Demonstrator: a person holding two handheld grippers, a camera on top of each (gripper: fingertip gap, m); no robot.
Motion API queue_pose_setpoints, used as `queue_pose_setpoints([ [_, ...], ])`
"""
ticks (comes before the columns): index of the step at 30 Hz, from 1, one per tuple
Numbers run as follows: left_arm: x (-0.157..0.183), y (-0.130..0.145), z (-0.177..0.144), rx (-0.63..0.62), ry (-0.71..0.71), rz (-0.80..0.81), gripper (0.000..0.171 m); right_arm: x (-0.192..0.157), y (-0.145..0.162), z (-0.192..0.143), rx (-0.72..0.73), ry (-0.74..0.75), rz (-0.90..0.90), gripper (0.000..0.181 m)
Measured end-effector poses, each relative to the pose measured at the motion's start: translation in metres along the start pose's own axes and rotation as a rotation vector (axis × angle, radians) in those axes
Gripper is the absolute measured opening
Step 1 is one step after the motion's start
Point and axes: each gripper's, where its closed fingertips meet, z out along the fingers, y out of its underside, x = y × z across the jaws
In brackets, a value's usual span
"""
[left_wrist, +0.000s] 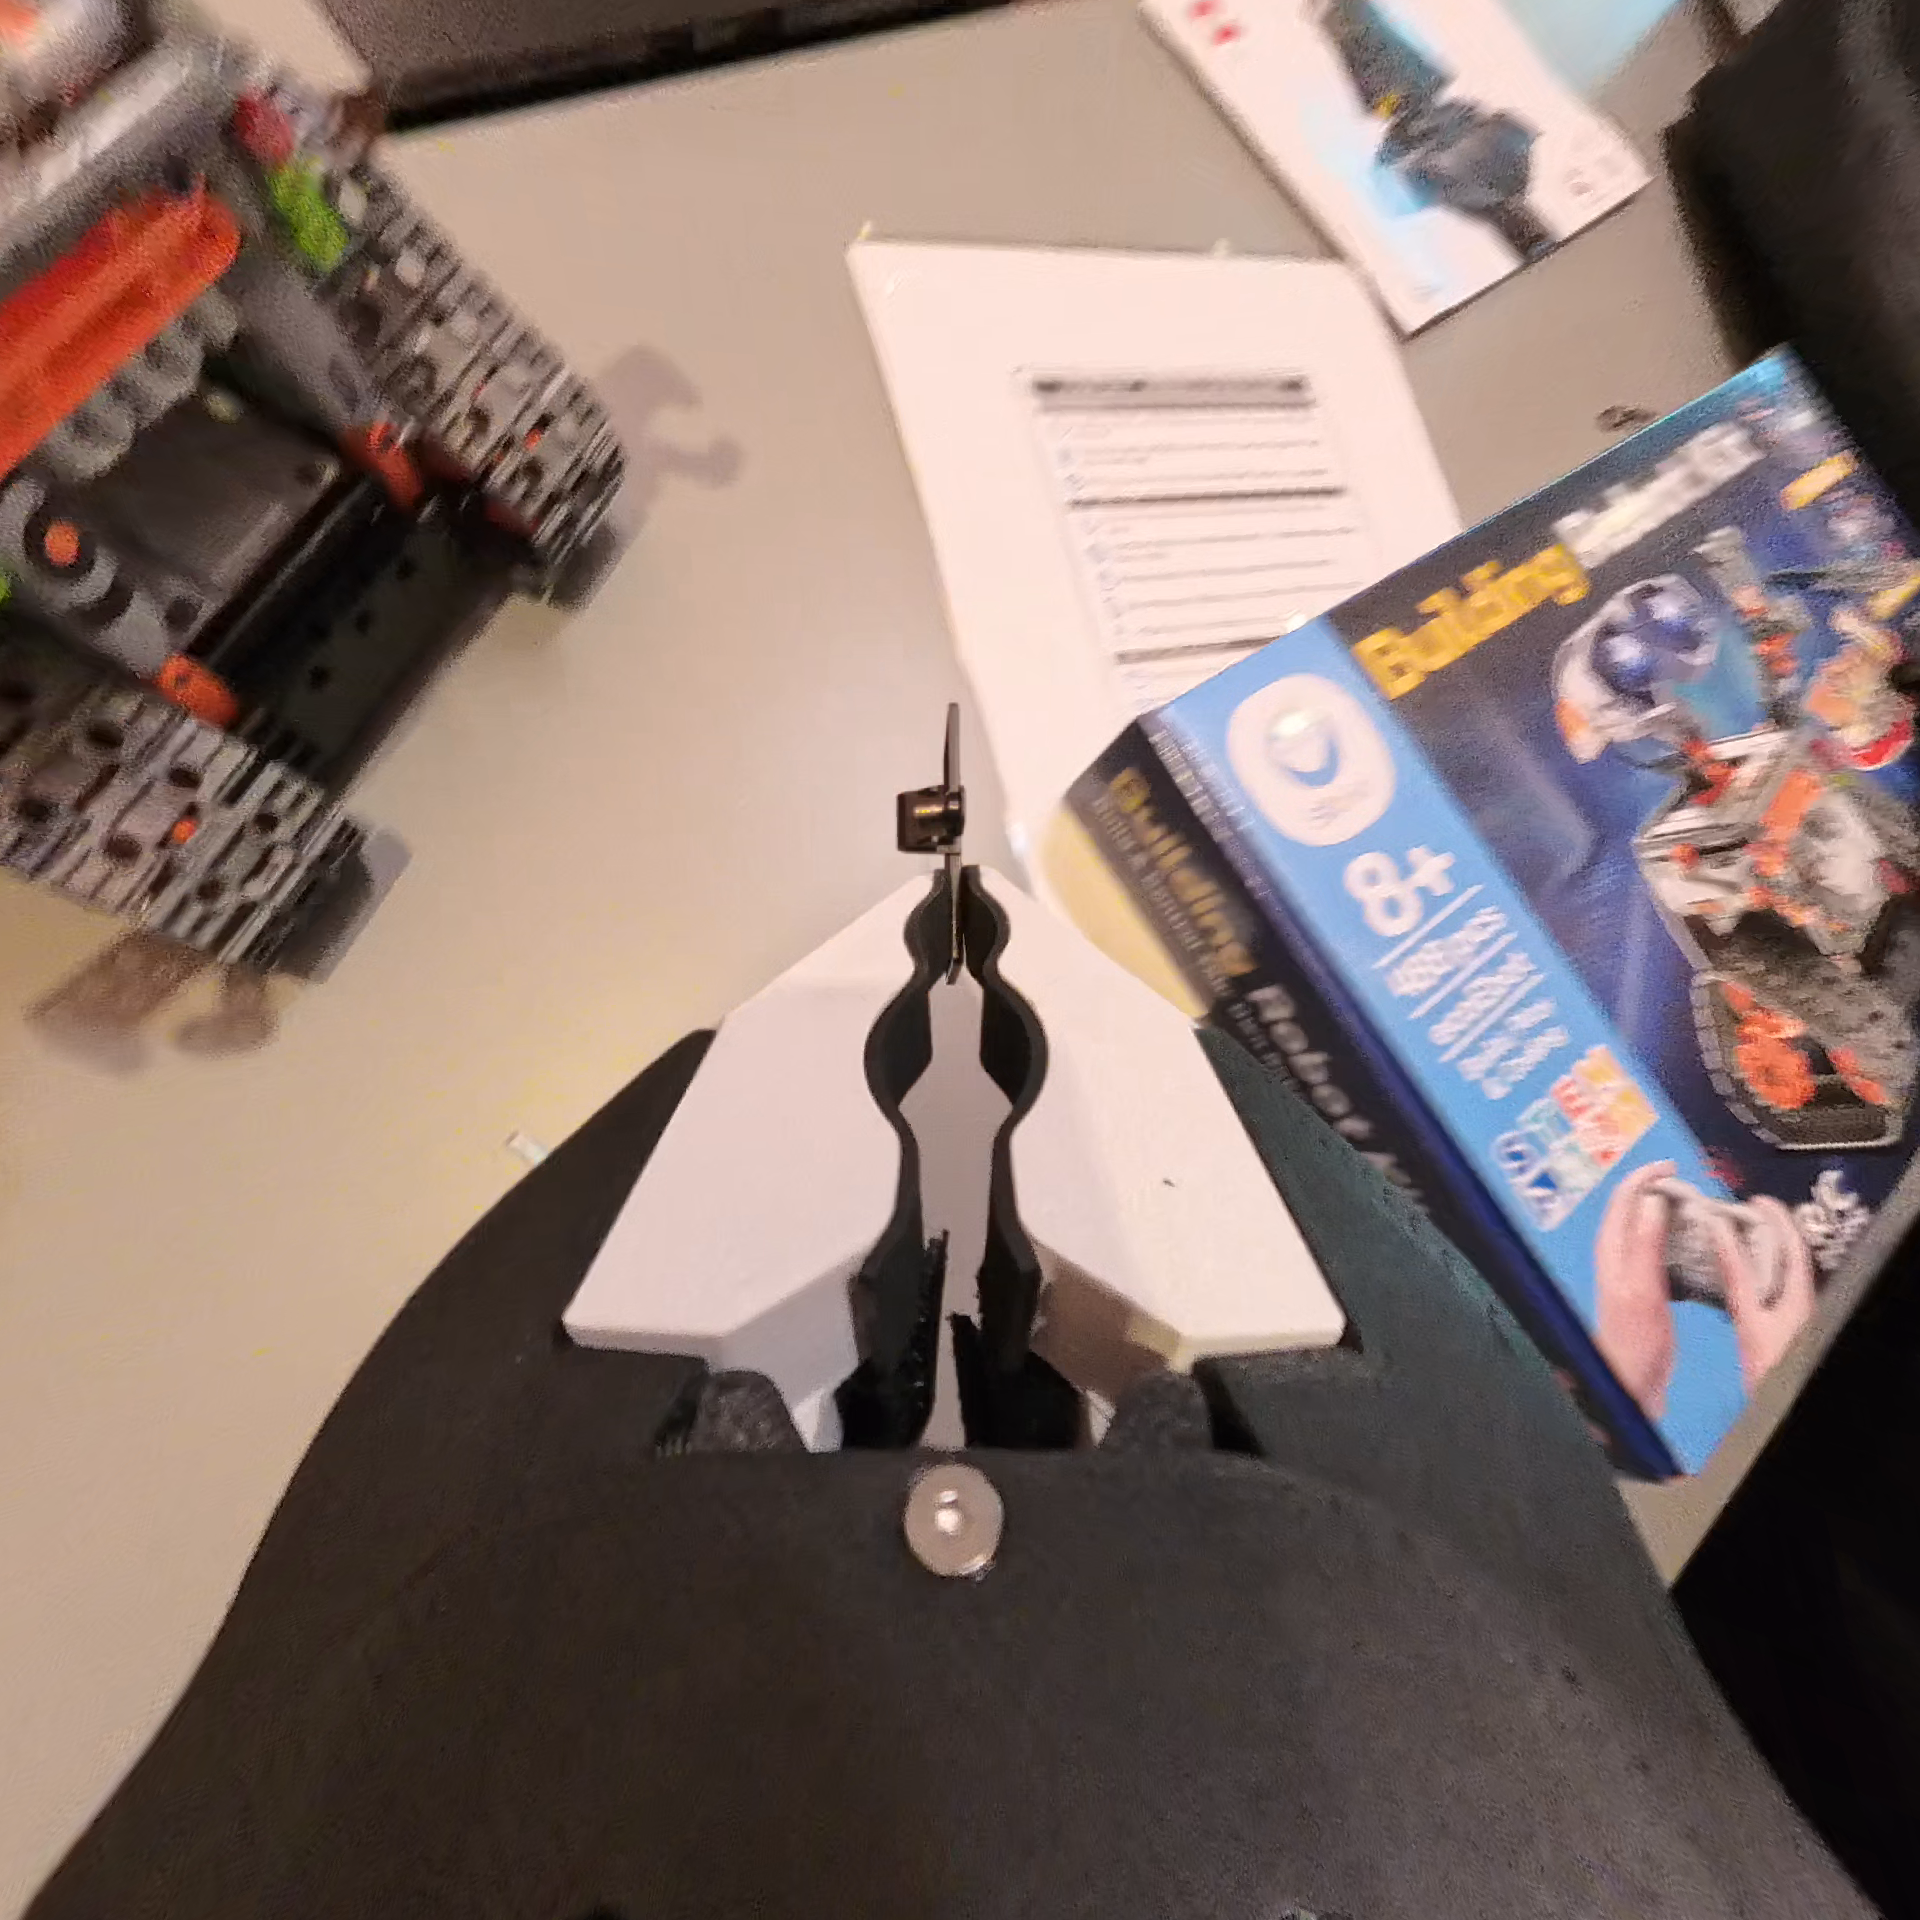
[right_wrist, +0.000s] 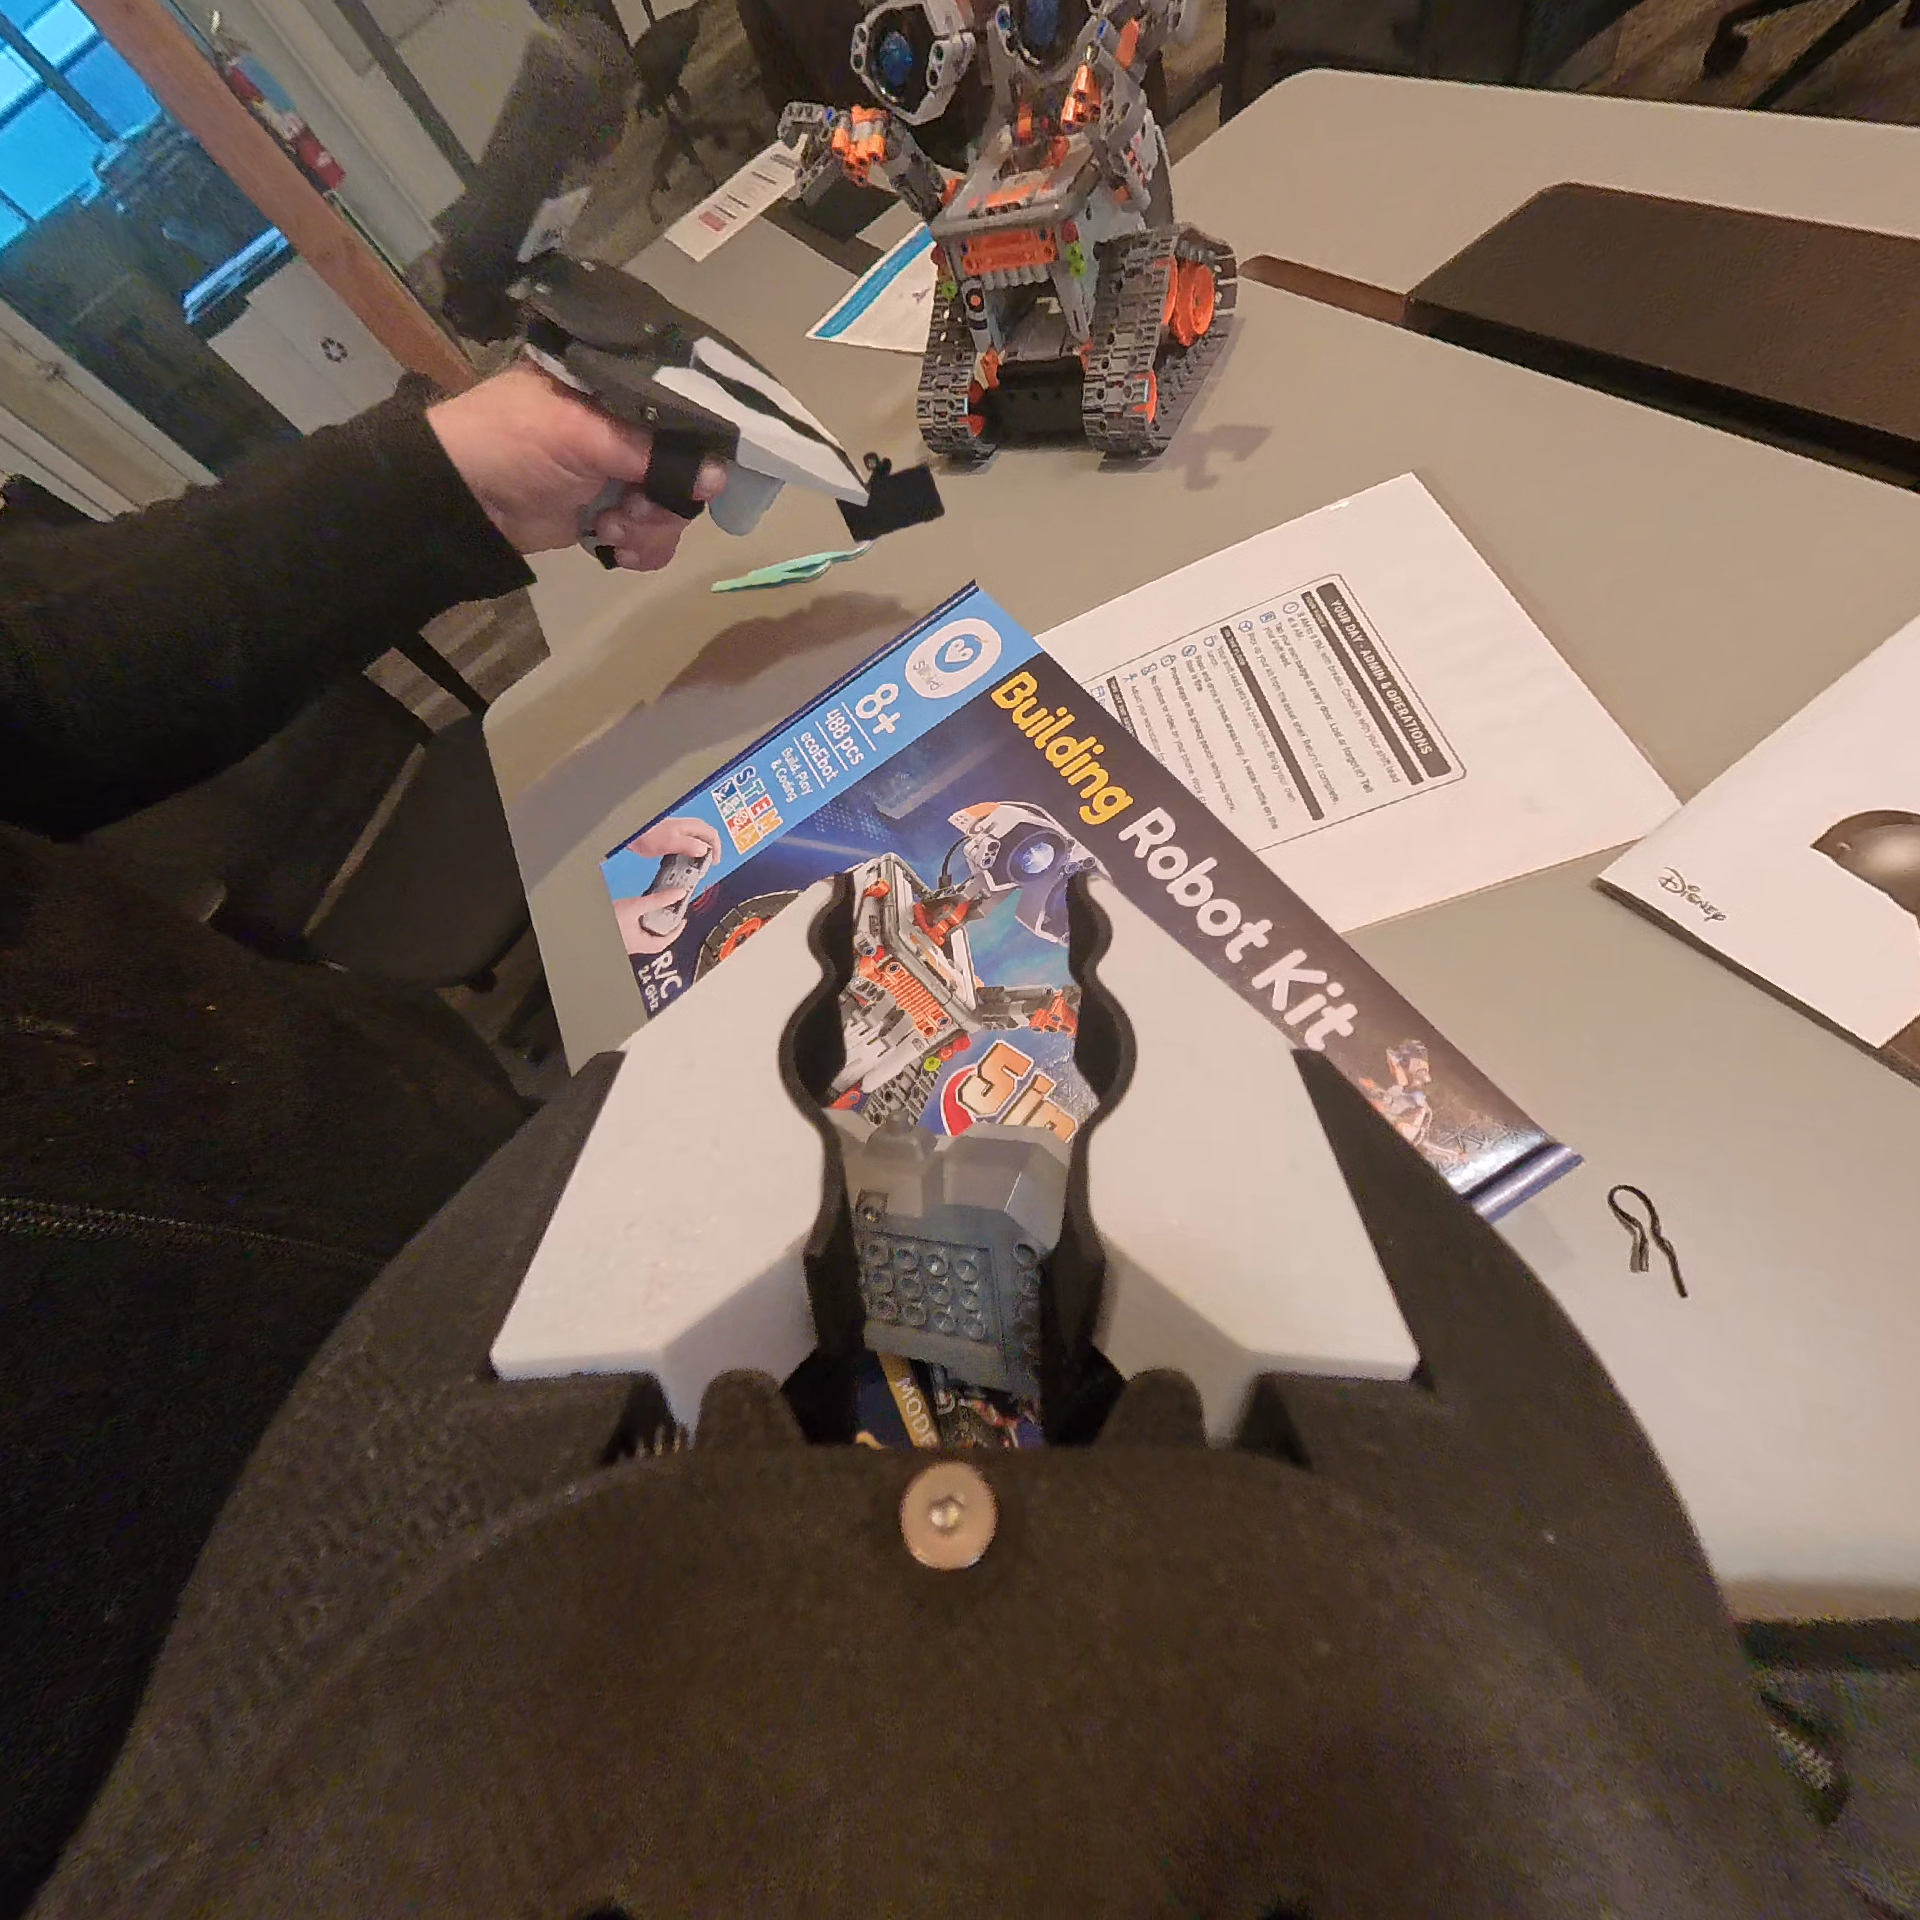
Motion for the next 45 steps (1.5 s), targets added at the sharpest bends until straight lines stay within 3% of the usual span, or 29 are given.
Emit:
queue_pose_setpoints([
  [3, -0.015, 0.023, 0.004, -0.039, -0.004, -0.057, 0.0, 0.002, -0.002, 0.005, -0.007, 0.012, 0.001, 0.039],
  [8, -0.003, 0.065, 0.002, -0.078, 0.08, -0.178, 0.0, 0.002, -0.001, 0.01, -0.001, 0.014, 0.028, 0.039],
  [12, 0.002, 0.083, 0.003, -0.079, 0.125, -0.25, 0.0, 0.005, -0.001, 0.014, -0.006, 0.016, 0.032, 0.039],
  [23, -0.006, 0.088, 0.005, -0.044, 0.094, -0.32, 0.003, 0.013, -0.01, 0.015, -0.006, 0.015, 0.023, 0.039],
  [27, -0.01, 0.086, 0.001, -0.049, 0.041, -0.297, 0.025, 0.021, -0.01, 0.0, -0.002, 0.054, 0.014, 0.04],
  [30, -0.02, 0.083, -0.01, -0.095, -0.099, -0.174, 0.038, 0.035, -0.006, -0.025, -0.008, 0.14, -0.002, 0.039],
  [32, -0.012, 0.06, -0.02, -0.067, -0.143, -0.081, 0.038, 0.048, 0.003, -0.044, -0.038, 0.223, -0.014, 0.039],
  [35, 0.033, 0.012, -0.016, -0.021, -0.093, 0.128, 0.033, 0.058, 0.024, -0.063, -0.085, 0.286, -0.009, 0.037],
  [39, 0.153, -0.04, 0.031, 0.007, 0.176, 0.465, 0.032, 0.054, 0.044, -0.062, -0.084, 0.254, 0.031, 0.038],
  [42, 0.23, -0.053, 0.077, 0.004, 0.325, 0.718, 0.03, 0.05, 0.048, -0.062, -0.055, 0.237, 0.046, 0.038],
  [45, 0.274, -0.051, 0.116, -0.029, 0.423, 0.862, 0.029, 0.048, 0.051, -0.066, -0.035, 0.233, 0.052, 0.037],
])
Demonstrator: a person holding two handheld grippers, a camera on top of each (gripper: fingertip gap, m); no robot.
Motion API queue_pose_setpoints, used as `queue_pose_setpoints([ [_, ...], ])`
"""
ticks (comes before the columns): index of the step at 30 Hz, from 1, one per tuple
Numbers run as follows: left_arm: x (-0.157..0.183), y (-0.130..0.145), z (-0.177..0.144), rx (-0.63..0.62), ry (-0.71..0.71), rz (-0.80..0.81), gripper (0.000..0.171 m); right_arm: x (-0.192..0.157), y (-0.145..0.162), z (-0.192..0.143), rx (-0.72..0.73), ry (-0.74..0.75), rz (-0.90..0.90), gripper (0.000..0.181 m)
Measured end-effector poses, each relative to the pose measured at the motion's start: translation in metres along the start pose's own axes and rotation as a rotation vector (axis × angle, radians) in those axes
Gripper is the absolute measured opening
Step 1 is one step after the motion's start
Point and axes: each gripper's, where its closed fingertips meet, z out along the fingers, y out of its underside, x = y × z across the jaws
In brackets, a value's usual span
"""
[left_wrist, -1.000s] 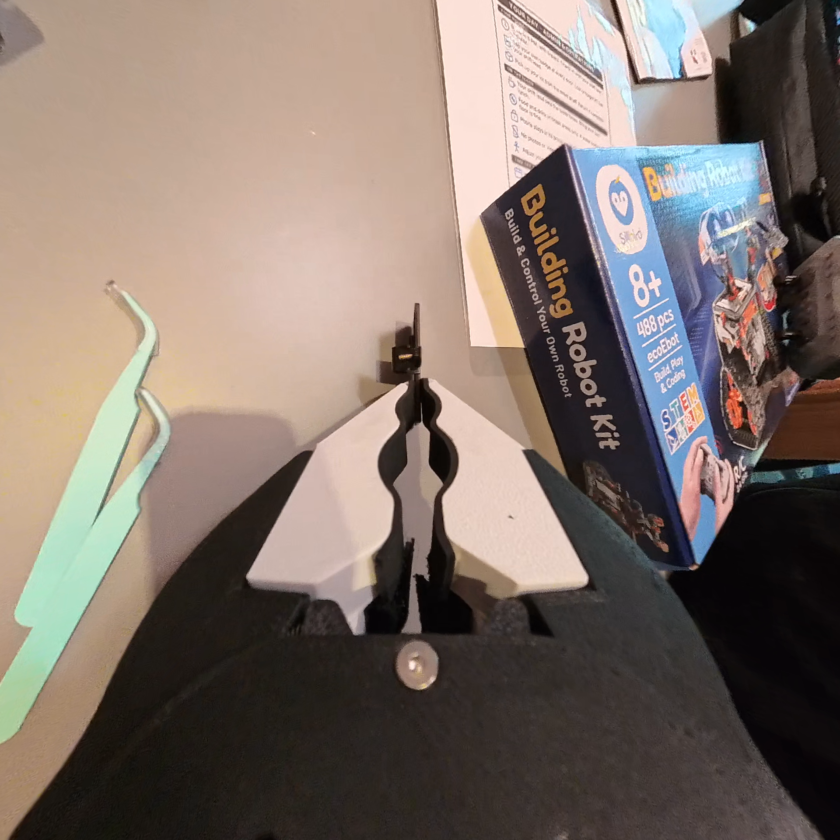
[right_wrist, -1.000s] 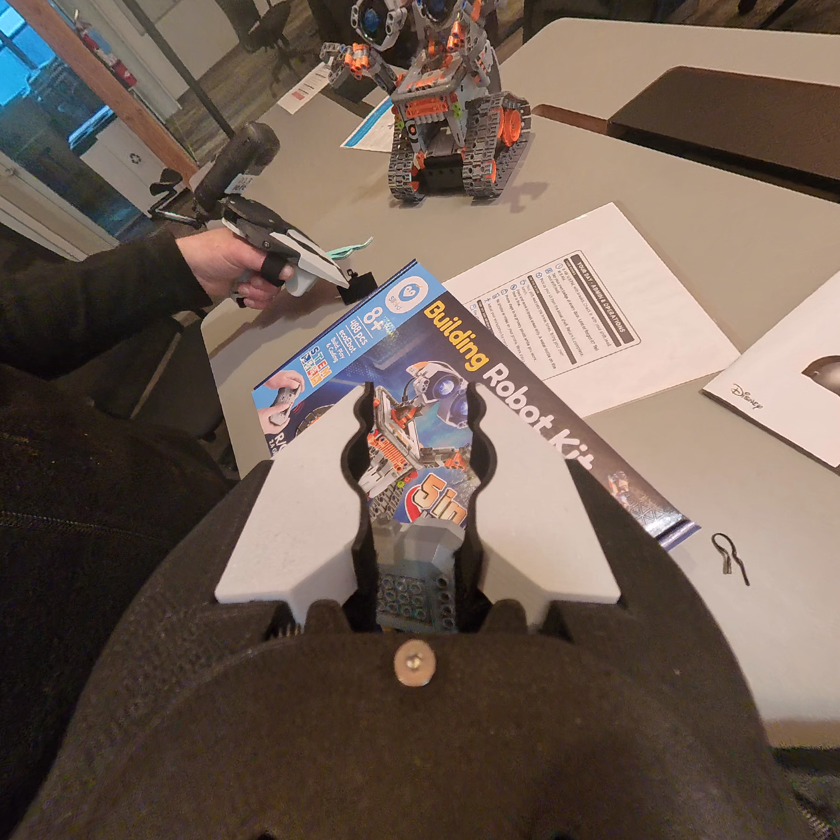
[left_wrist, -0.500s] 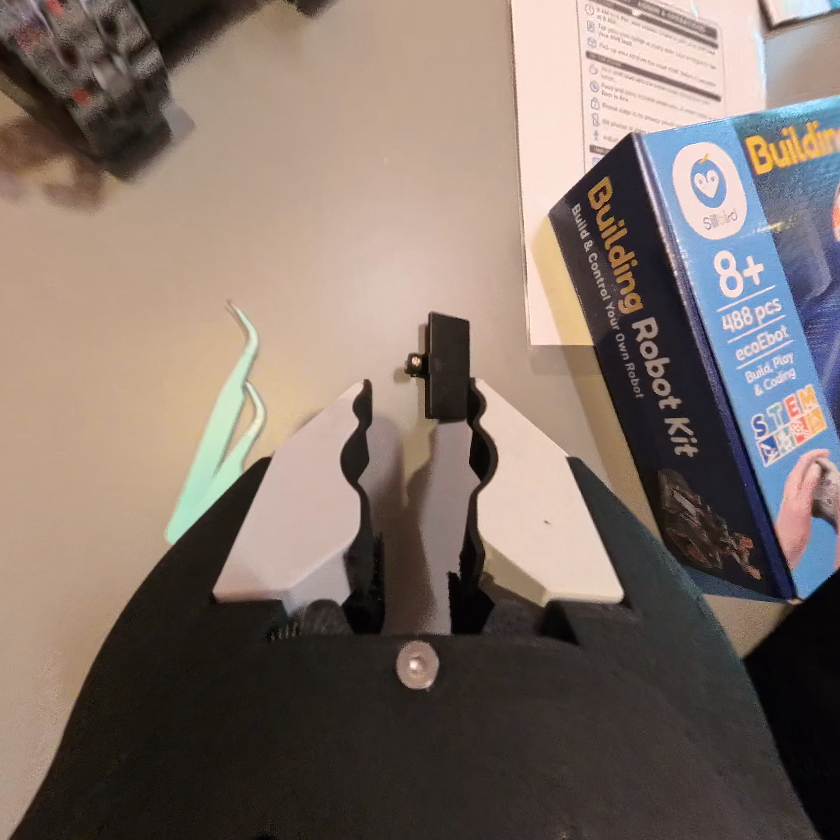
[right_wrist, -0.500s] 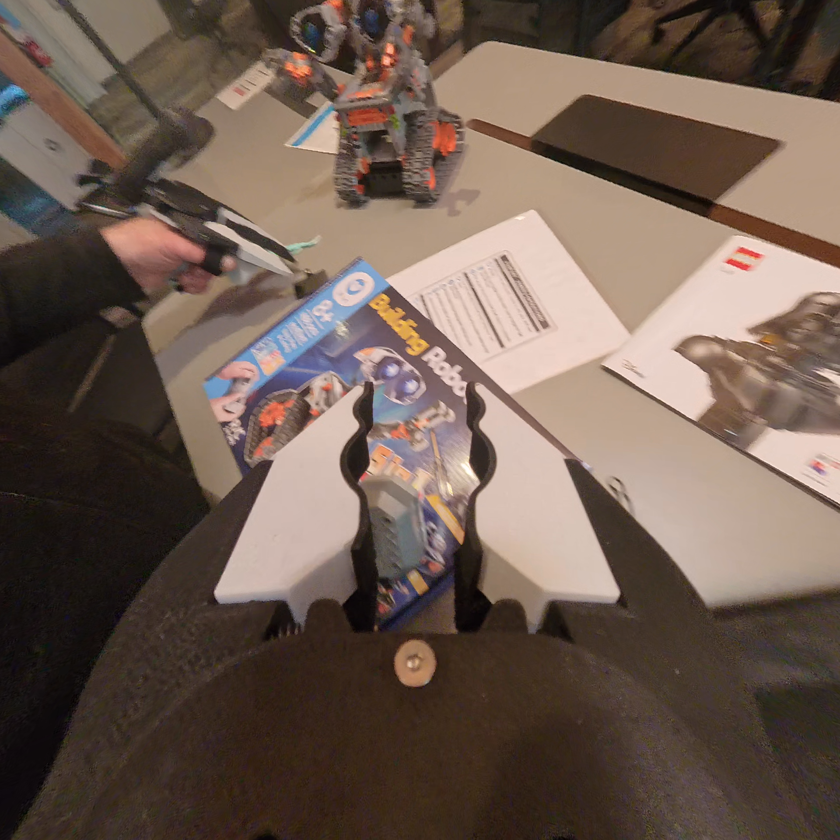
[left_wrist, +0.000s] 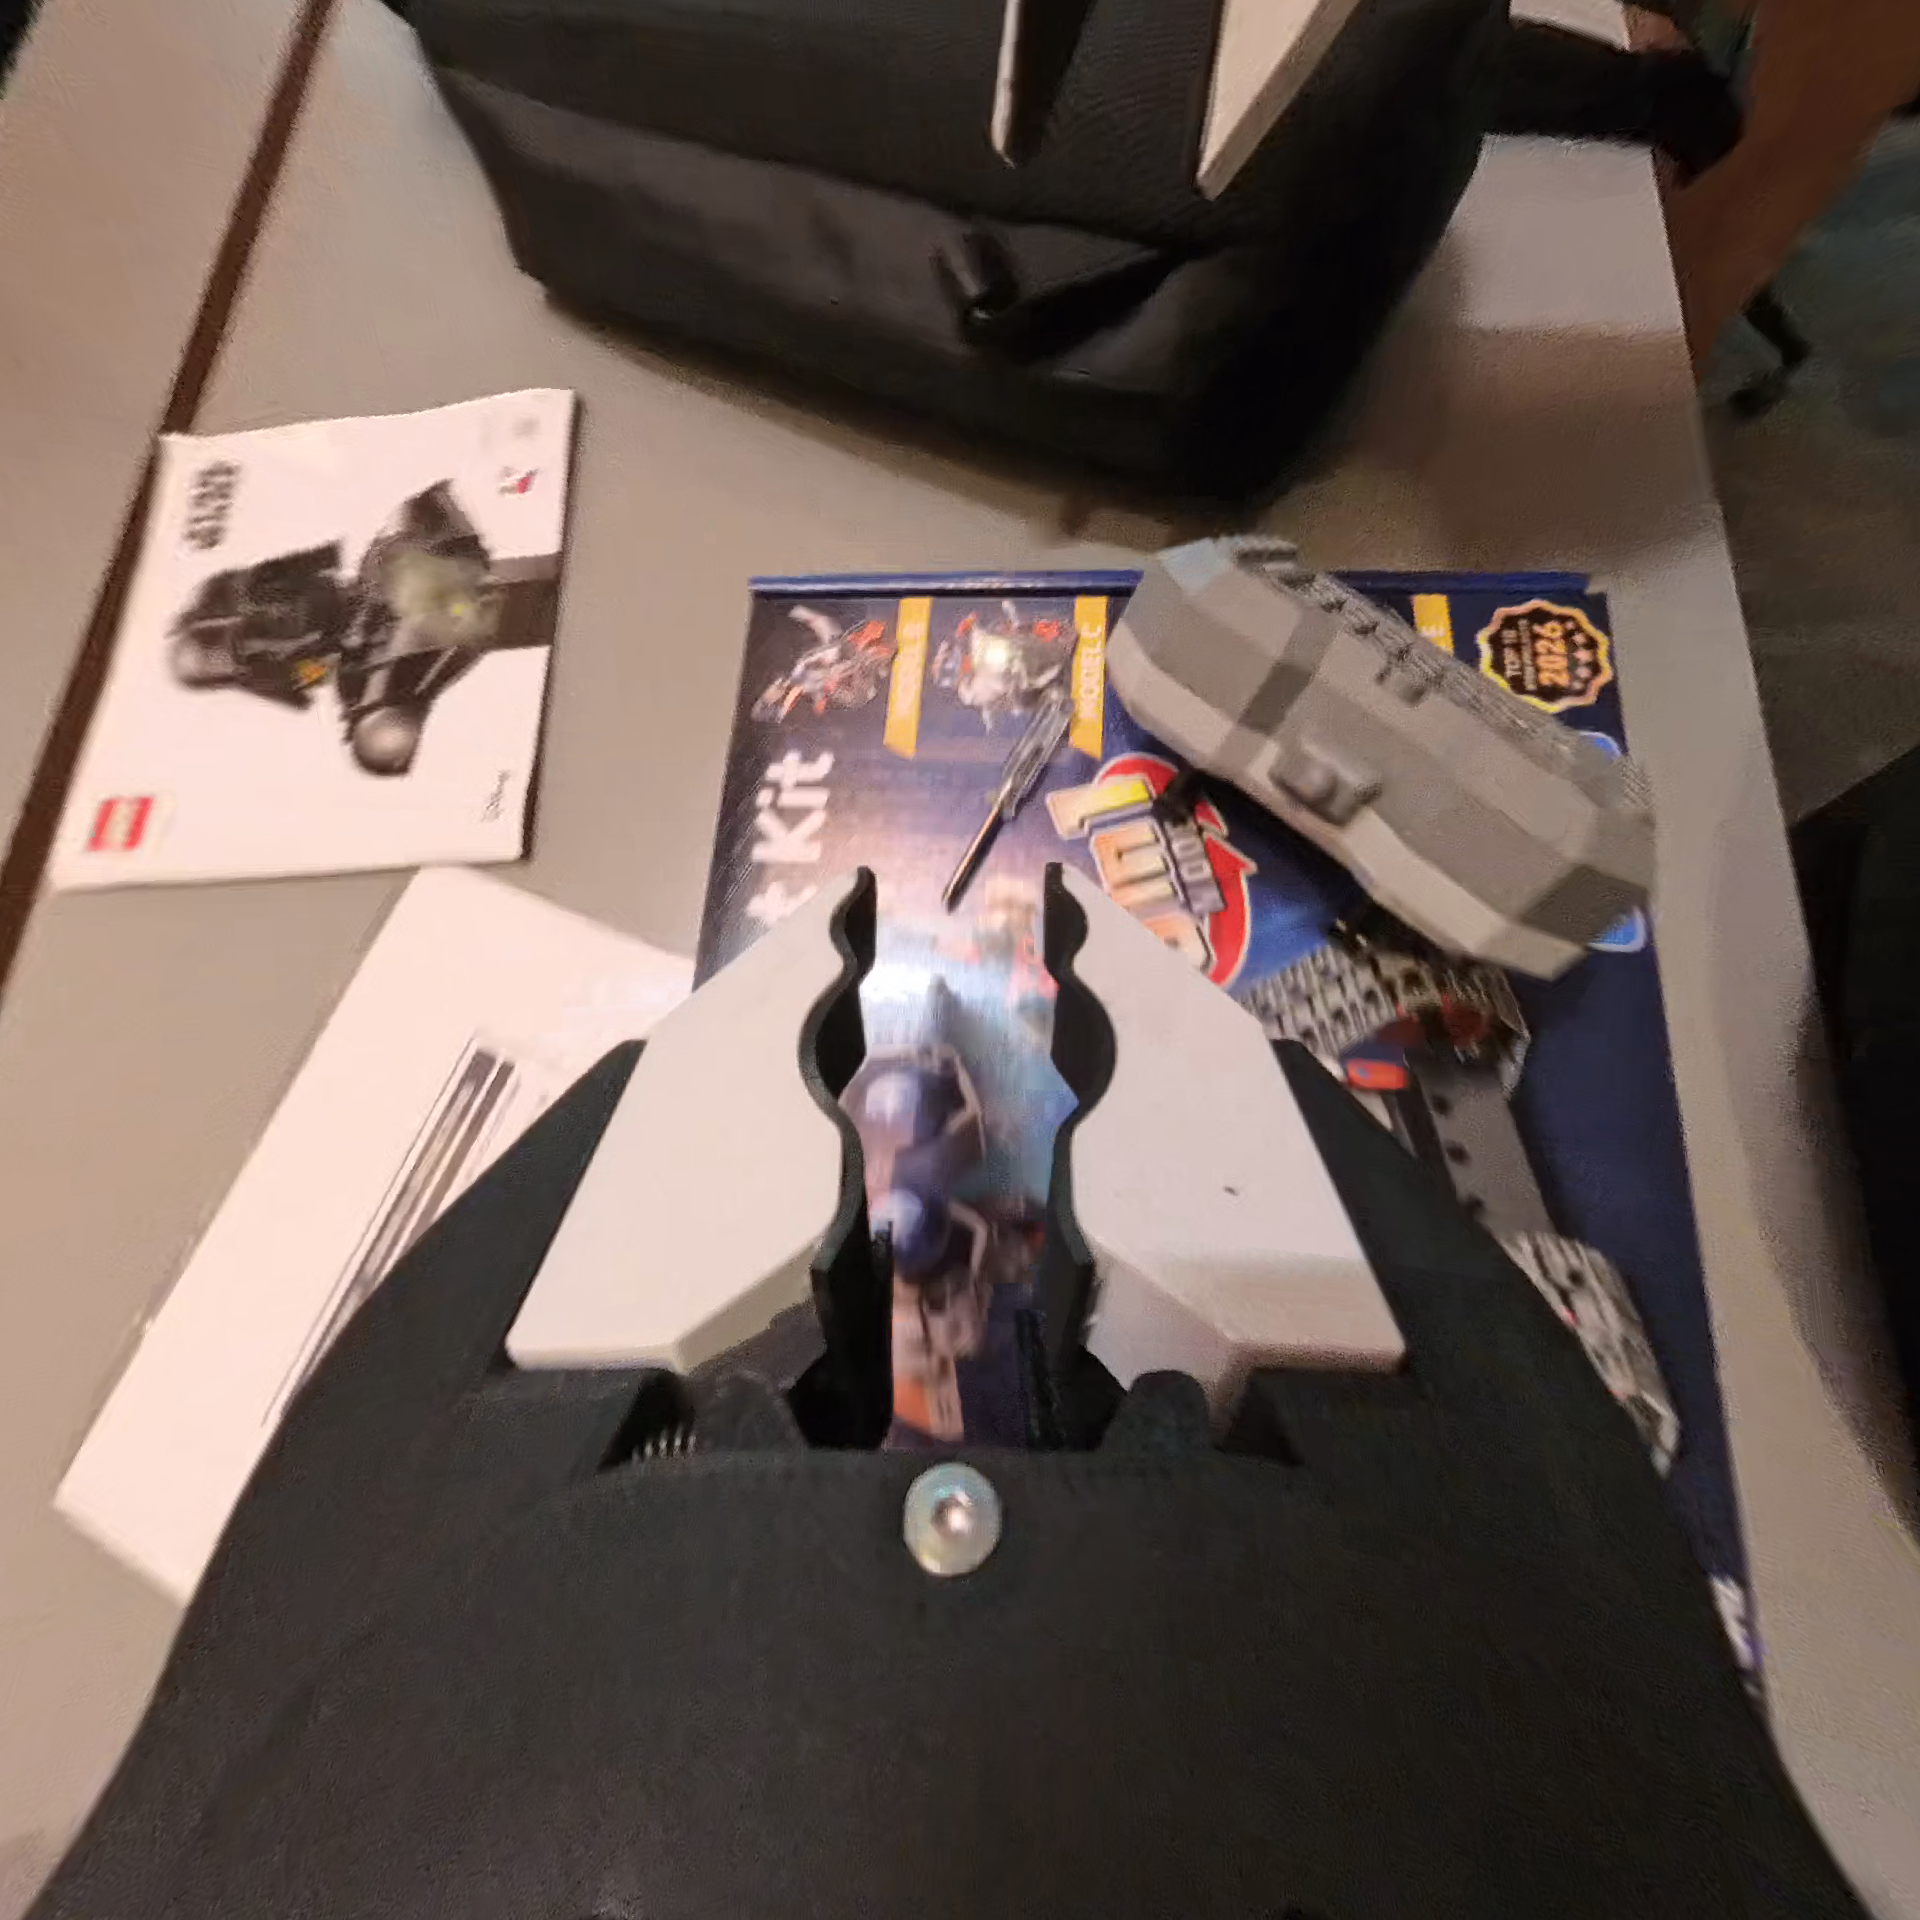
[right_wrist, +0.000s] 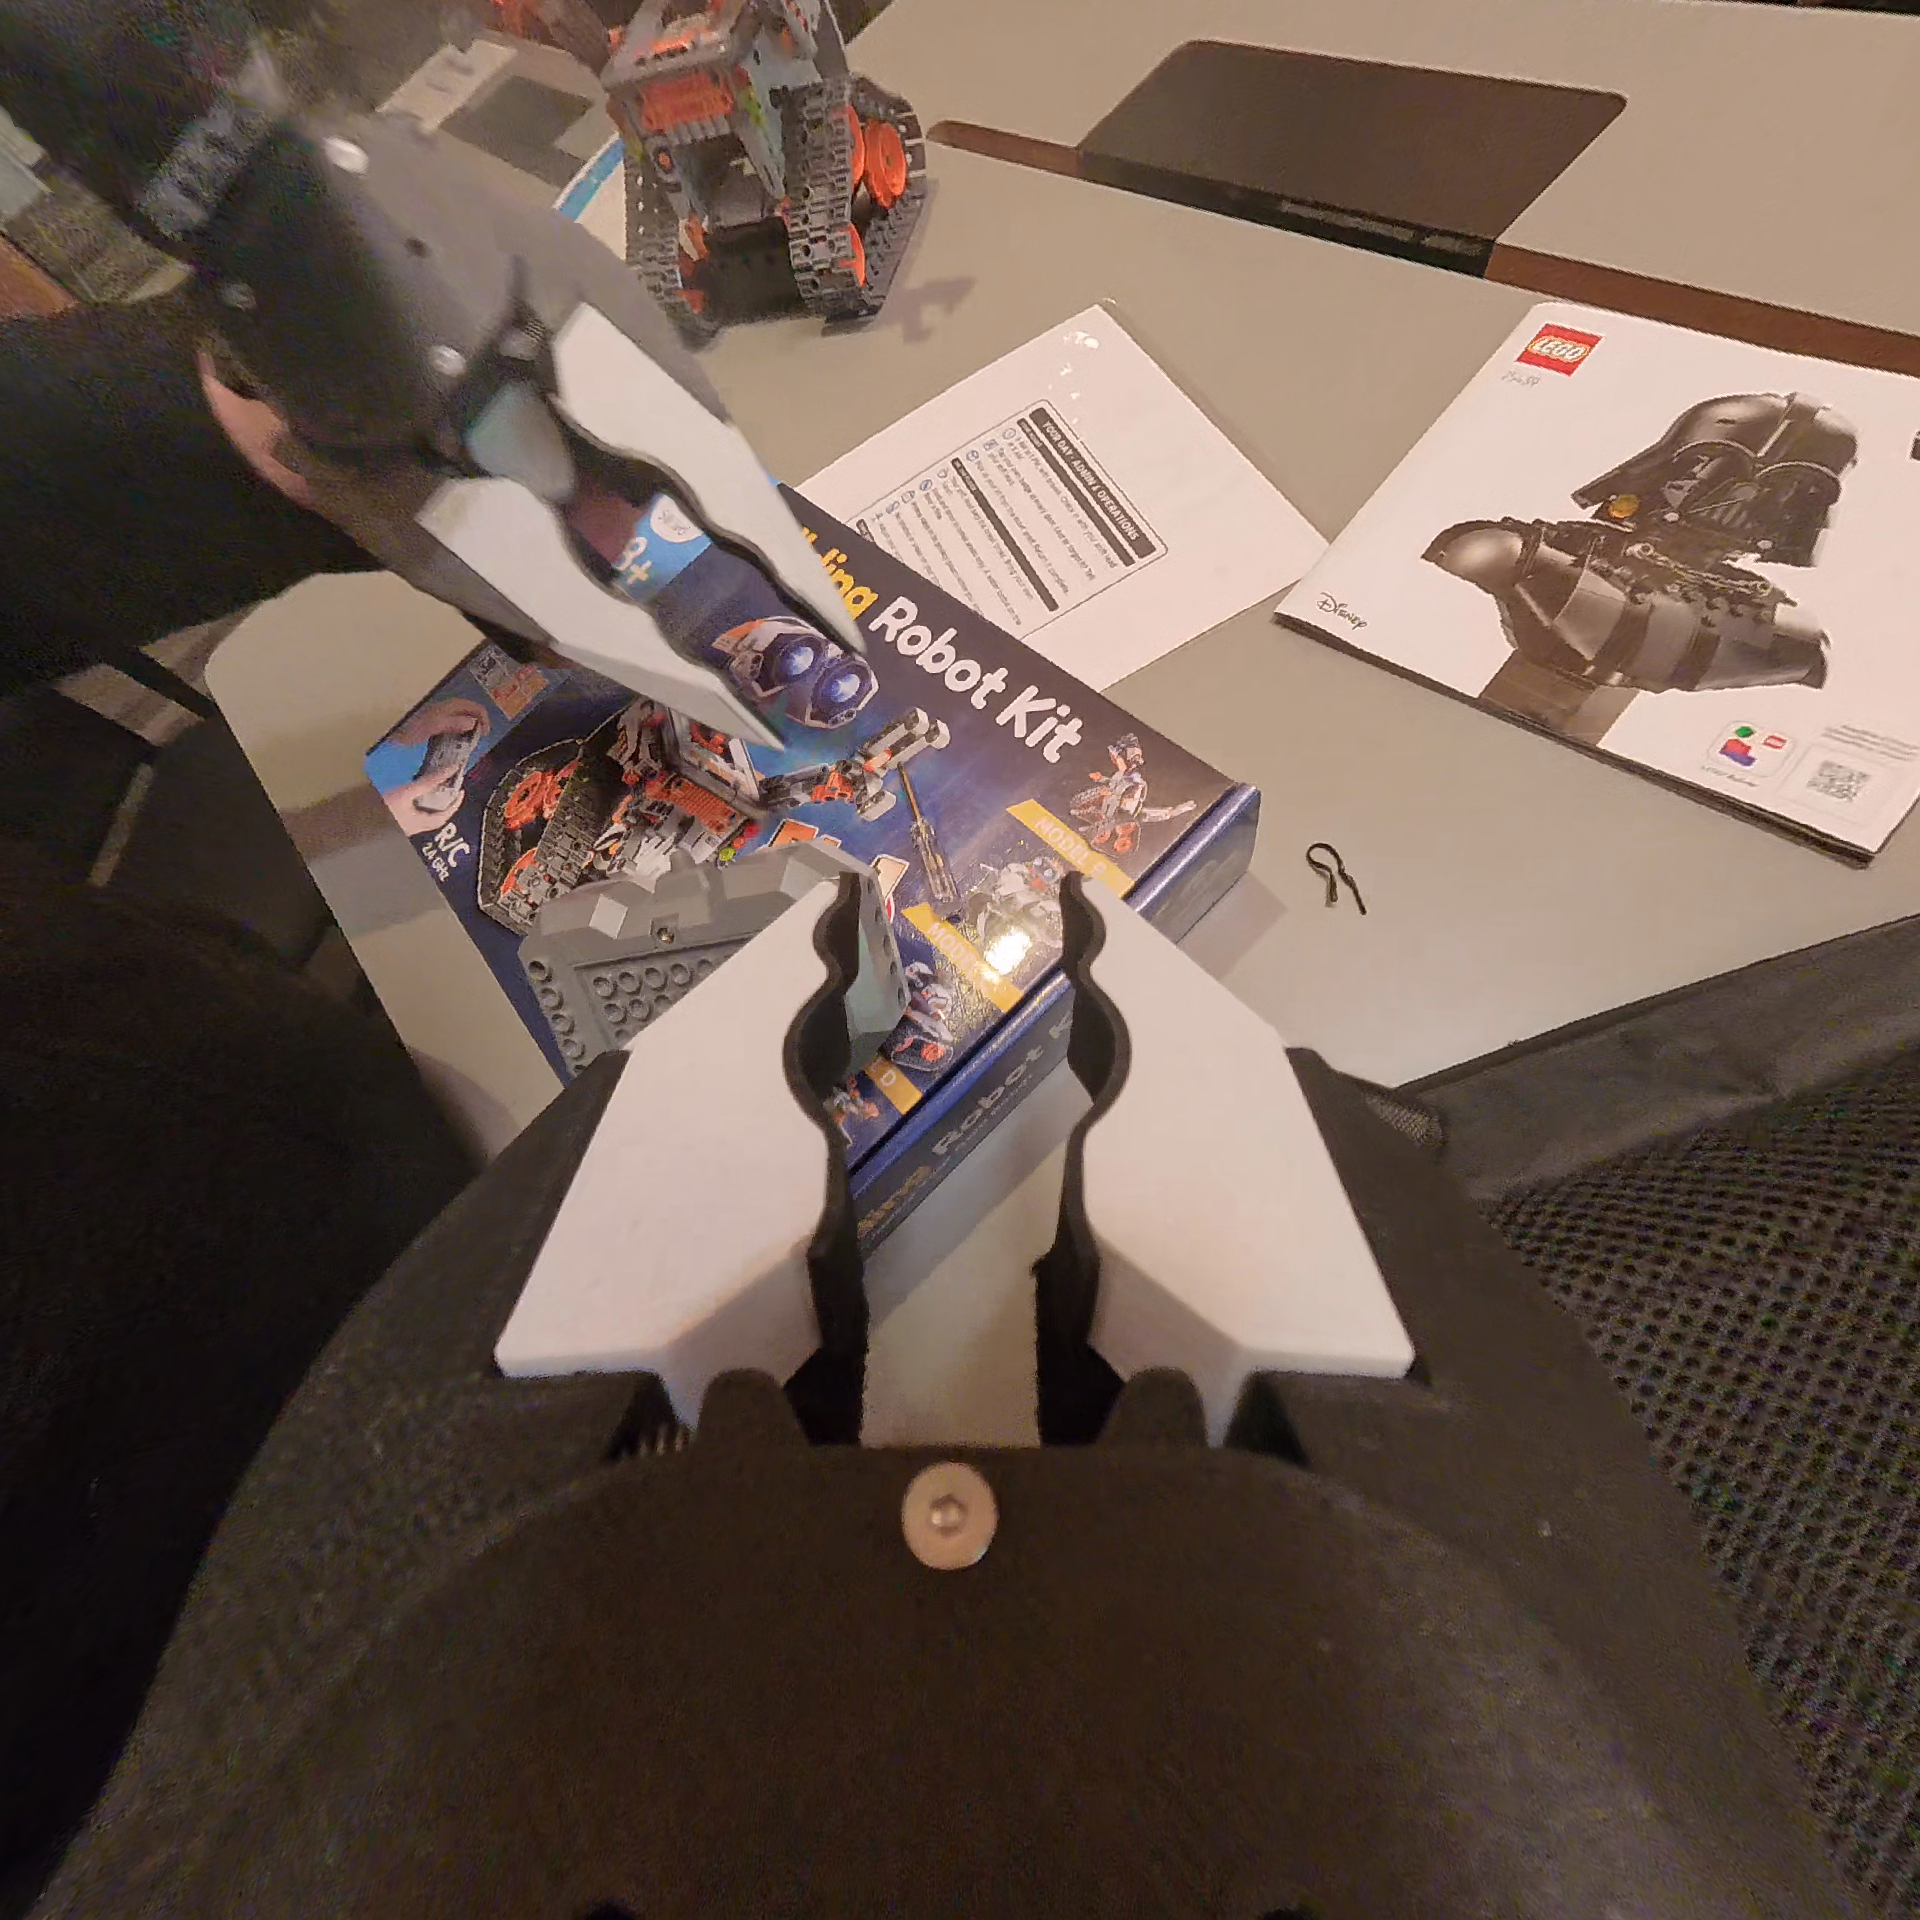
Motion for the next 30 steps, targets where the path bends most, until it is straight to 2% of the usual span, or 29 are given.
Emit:
queue_pose_setpoints([
  [2, 0.0, 0.001, 0.023, -0.045, 0.038, 0.028, 0.027, -0.001, 0.005, -0.004, 0.001, 0.003, 0.003, 0.037],
  [5, 0.001, 0.008, 0.04, -0.101, 0.085, 0.002, 0.02, -0.003, 0.012, -0.008, 0.012, -0.005, 0.016, 0.037],
  [6, 0.006, 0.012, 0.043, -0.122, 0.117, 0.003, 0.017, -0.004, 0.014, -0.009, 0.016, -0.009, 0.02, 0.037],
  [9, 0.002, 0.01, 0.047, -0.116, 0.092, -0.035, 0.001, -0.007, 0.02, -0.009, 0.023, -0.022, 0.031, 0.036],
  [11, -0.002, 0.012, 0.044, -0.118, 0.062, -0.029, 0.0, -0.008, 0.022, -0.009, 0.025, -0.03, 0.032, 0.036],
  [15, -0.009, 0.009, 0.024, -0.054, -0.027, -0.102, 0.0, -0.009, 0.02, -0.008, 0.03, -0.048, 0.017, 0.036],
  [19, -0.026, 0.026, -0.036, -0.014, -0.206, -0.237, 0.0, -0.011, 0.012, -0.002, 0.037, -0.074, -0.005, 0.035],
  [22, -0.038, 0.07, -0.101, -0.02, -0.387, -0.394, 0.0, -0.015, 0.007, 0.007, 0.026, -0.1, -0.023, 0.034],
  [26, -0.034, 0.165, -0.18, -0.091, -0.597, -0.644, 0.0, -0.019, -0.003, 0.021, 0.012, -0.139, -0.042, 0.034],
  [30, -0.015, 0.251, -0.22, -0.167, -0.727, -0.828, 0.0, -0.024, -0.016, 0.036, 0.003, -0.167, -0.065, 0.034],
])
